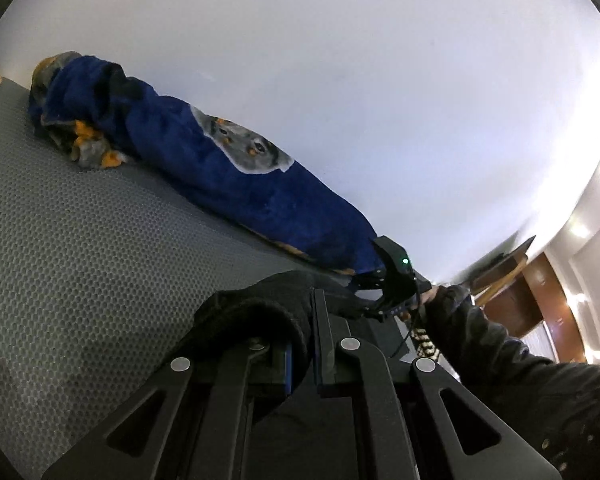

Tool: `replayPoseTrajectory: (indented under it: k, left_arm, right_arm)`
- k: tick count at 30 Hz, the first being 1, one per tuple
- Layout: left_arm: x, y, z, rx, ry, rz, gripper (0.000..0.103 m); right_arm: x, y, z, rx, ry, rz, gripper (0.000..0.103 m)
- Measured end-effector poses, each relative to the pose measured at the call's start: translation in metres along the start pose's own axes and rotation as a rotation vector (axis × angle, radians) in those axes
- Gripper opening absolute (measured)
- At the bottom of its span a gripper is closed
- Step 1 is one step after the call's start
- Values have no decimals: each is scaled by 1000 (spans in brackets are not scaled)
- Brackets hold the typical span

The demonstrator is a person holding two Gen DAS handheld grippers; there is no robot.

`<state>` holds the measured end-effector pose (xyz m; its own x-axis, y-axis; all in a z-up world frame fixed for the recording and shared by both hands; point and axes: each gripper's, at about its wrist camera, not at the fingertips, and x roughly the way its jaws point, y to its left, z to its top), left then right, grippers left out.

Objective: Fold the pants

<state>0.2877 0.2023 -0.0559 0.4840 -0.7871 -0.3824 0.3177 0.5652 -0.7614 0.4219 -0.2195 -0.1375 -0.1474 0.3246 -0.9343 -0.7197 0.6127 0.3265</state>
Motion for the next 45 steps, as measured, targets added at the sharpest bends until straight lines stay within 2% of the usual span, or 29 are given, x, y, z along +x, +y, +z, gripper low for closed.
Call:
replayPoseTrajectory:
  k: [3,5,7,10,11,15,19,22,27,34,38,41,43,45]
  left_arm:
    - [0,-3,-1,3,-3,18,7]
    - [3,-2,-1,-5,0,27,7]
    - [10,0,1,-8,12,45,7]
    - [22,4,5,-8,21,70,7]
    - [22,4,6,-5,20,83,7]
    - [18,5,3,-12,18,94,7]
    - [2,-9,-7,12,27,82,7]
    - [-14,-22,-22,35,36,76,7]
    - [-42,-40,-63,55,79,61,8]
    - [-69,-42,-135,79,197,148,12]
    - [-65,-29,-168,63,289,218,16]
    - [-56,-25,-183,68,365,296,19]
    - [-55,-29,-186,78,385,326,21]
    - [-59,-38,-187,109,393,351,31]
  right_arm:
    - [-5,-9,-10,1,-1,4,49]
    - [-6,-10,-14,-8,-1,-19,30]
    - [-7,-9,-16,3,-9,-49,18]
    - [-14,2,-24,6,-61,-141,11]
    - [-17,13,-27,12,-92,-198,10]
    - [-38,46,-48,69,-217,-336,8]
    - [-63,94,-76,137,-318,-425,8]
    - [-78,132,-105,161,-370,-455,8]
    - [-80,178,-154,196,-376,-454,8]
    - [-34,228,-220,271,-325,-335,8]
    - [1,236,-236,300,-283,-312,8]
    - [24,229,-238,337,-261,-306,8]
    - [30,227,-237,344,-257,-316,8]
    - [30,229,-237,349,-263,-323,8]
